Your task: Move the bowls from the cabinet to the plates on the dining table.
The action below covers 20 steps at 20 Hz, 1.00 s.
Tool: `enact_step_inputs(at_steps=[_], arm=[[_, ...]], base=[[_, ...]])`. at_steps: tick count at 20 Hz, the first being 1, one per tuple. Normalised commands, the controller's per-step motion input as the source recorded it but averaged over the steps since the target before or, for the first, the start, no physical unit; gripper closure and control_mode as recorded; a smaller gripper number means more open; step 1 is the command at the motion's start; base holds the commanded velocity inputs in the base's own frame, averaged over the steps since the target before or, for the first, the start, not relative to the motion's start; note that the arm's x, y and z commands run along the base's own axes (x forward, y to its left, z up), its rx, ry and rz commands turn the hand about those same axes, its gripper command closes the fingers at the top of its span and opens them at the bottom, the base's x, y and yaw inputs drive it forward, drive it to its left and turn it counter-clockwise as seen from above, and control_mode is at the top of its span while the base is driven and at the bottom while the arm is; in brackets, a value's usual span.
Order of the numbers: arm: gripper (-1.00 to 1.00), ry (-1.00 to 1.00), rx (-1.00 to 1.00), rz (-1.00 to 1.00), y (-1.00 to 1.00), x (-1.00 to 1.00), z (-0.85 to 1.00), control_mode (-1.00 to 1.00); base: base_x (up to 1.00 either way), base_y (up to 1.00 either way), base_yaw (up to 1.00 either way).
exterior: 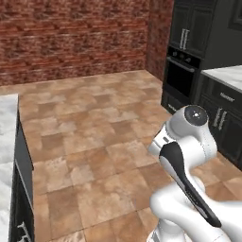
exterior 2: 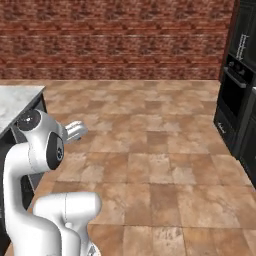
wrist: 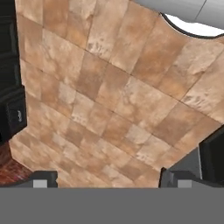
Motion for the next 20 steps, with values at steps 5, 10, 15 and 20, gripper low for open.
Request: enact_step_inputs(at_steps=[5, 10, 15, 20], arm=[[-1.00, 0.00, 0.00, 0.00, 0.00, 0.00, 0.00, 1.00], [-1.00, 0.00, 0.00, 0.00, 0.00, 0.00, 0.00, 1.00], [-1.00, 0.00, 0.00, 0.00, 0.00, 0.00, 0.00, 1.00], [-1.00, 0.00, 0.00, 0.00, 0.00, 0.00, 0.00, 1.00]], base=[[-0.10, -0.01, -0.56], [-0.16, -0.11, -0.52], [-0.16, -0.30, -0.43], [-0.24, -0.22, -0.44]])
